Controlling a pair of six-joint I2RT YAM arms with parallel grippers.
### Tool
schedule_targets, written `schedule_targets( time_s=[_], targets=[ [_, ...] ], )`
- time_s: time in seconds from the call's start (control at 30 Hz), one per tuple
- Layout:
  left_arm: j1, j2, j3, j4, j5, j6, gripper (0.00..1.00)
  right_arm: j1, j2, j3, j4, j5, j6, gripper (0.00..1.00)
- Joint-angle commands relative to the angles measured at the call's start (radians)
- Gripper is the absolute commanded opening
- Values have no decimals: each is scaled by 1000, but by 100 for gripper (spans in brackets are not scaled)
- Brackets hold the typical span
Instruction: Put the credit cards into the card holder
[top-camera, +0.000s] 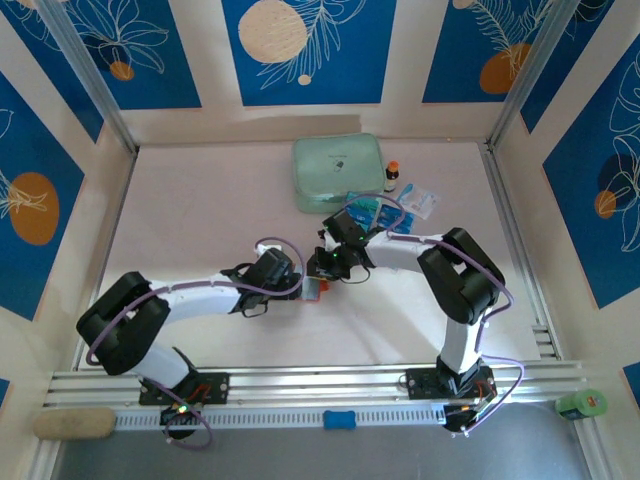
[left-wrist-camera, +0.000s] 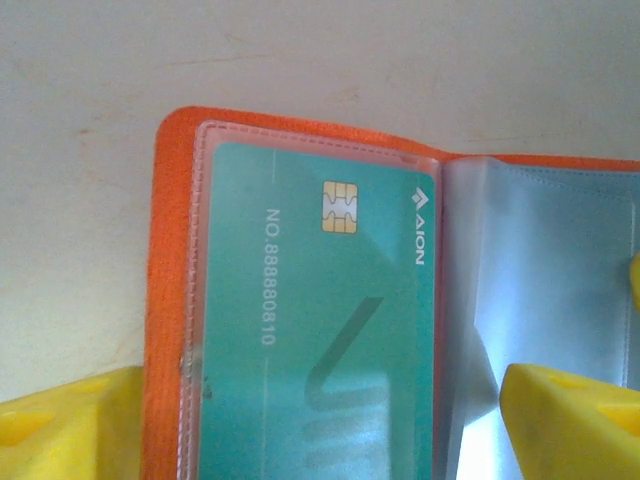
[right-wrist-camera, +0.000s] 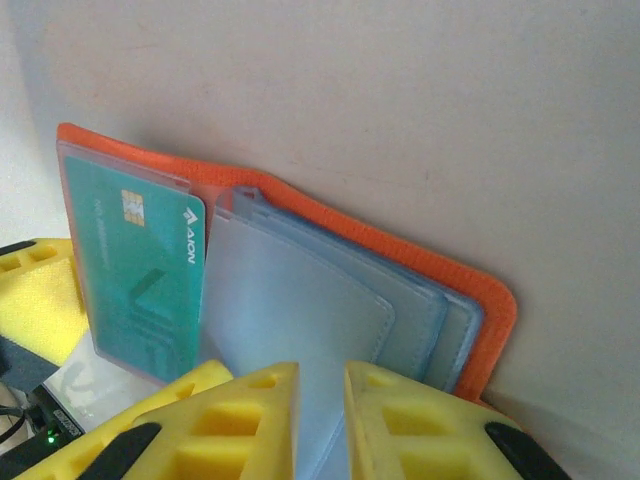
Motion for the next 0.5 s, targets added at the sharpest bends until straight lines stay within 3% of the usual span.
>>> schedule_targets(
  time_s=[0.0,0.47],
  targets=[
    [-1,-26,-11,-47,-10,21,89,6,19,-19,-20,-4,13,21],
    [0,-25,-34,-54,-34,16,88,13,-29,-28,-30,9,16,31]
  ],
)
